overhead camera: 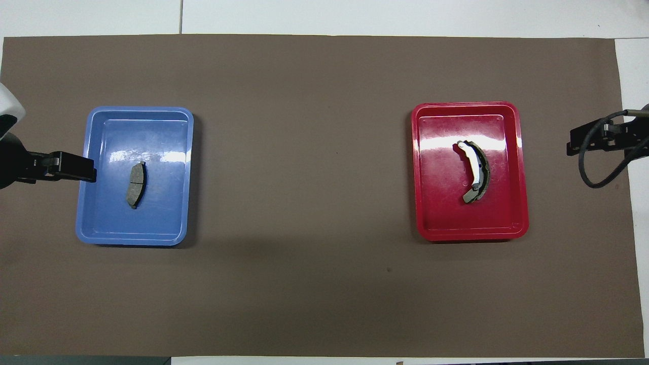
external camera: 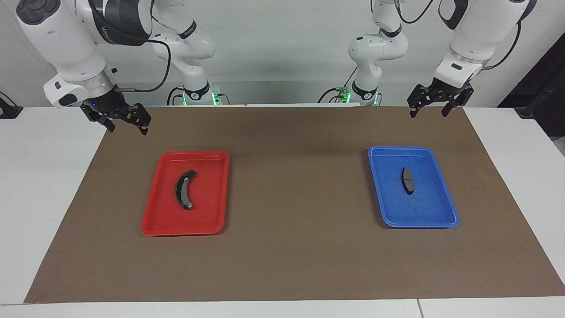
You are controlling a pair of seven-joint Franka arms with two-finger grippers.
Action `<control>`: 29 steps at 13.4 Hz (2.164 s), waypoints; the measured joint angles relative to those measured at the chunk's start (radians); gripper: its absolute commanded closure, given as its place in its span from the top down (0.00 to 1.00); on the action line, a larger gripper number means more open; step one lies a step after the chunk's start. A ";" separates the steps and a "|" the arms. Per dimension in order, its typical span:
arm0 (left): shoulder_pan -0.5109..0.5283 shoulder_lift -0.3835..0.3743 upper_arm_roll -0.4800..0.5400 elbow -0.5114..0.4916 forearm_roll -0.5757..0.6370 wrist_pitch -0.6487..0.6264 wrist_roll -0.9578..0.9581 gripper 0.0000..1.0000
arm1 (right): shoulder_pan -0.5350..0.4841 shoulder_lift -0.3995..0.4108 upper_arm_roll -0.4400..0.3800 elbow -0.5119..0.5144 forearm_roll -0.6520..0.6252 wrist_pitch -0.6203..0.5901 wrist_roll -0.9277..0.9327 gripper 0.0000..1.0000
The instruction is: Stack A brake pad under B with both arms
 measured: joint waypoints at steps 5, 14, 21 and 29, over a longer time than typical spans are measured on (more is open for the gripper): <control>-0.001 0.000 -0.004 0.000 0.000 -0.009 0.000 1.00 | 0.000 0.000 0.000 0.000 0.000 0.000 0.000 0.99; -0.001 0.004 -0.004 -0.005 0.000 -0.010 0.000 1.00 | 0.002 0.000 0.001 -0.009 0.000 0.001 -0.022 0.99; 0.000 0.013 0.038 -0.061 0.000 0.005 0.075 0.99 | 0.029 0.024 0.018 -0.138 0.031 0.190 -0.058 0.99; 0.000 0.034 0.077 -0.414 0.000 0.498 0.122 0.97 | 0.085 0.127 0.019 -0.372 0.049 0.541 -0.045 0.97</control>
